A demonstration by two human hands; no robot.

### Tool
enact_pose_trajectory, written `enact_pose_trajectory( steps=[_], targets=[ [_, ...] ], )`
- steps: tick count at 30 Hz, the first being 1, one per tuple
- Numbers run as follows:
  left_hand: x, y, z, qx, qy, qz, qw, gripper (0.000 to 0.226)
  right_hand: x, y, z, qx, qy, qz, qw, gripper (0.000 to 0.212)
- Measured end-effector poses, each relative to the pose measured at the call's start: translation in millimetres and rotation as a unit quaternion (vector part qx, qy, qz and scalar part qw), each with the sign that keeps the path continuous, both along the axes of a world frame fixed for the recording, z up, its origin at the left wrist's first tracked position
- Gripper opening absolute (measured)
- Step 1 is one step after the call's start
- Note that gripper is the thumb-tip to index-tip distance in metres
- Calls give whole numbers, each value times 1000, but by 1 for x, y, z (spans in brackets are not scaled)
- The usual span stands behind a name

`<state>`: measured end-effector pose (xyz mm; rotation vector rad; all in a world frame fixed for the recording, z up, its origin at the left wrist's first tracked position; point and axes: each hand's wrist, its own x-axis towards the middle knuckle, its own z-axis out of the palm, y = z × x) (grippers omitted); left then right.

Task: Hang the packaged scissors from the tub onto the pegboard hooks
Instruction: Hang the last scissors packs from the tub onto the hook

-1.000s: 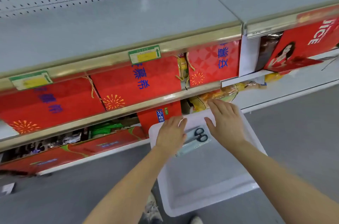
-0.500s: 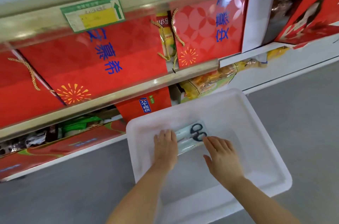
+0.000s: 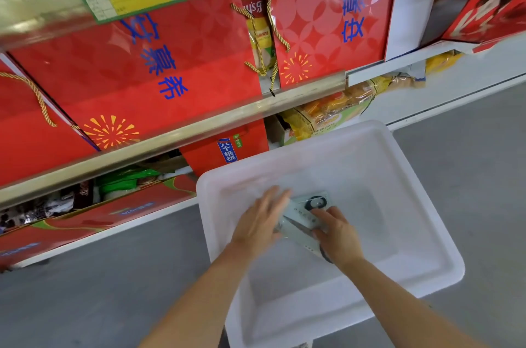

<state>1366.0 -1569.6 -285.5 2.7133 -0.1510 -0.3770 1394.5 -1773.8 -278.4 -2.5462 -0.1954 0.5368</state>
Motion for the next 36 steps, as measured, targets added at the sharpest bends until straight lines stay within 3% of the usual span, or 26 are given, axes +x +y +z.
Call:
enact_pose_trajectory(
  steps=[3,6,9,13,16,21,26,28,30,36],
  targets=[
    [-1,-9,2,42,72,184,979,102,10,-10,7,23,45,-72,996,38],
    [0,-18,3,123,107,195,967,88,19,-20,18,66,85,-132,985,35],
    [11,-20,4,136,148,199,959,83,22,-26,33,146,113,-200,962,34],
    [16,-13,9,53,187,218,956,58,23,-25,46,227,147,-267,925,28],
    [12,1,25,-96,213,283,930,36,26,-22,62,255,160,-287,909,20],
    [7,13,88,-354,136,412,829,18,31,-13,97,285,155,-283,902,17],
    [5,29,156,-518,35,487,702,23,35,11,150,333,133,-260,897,17],
    [5,36,187,-566,-17,481,669,22,36,26,177,357,116,-241,895,18],
    [7,44,219,-584,-60,473,658,20,36,43,205,391,103,-218,888,18],
    [8,71,315,-556,-182,456,671,14,35,96,288,459,67,-146,874,18]
  ],
)
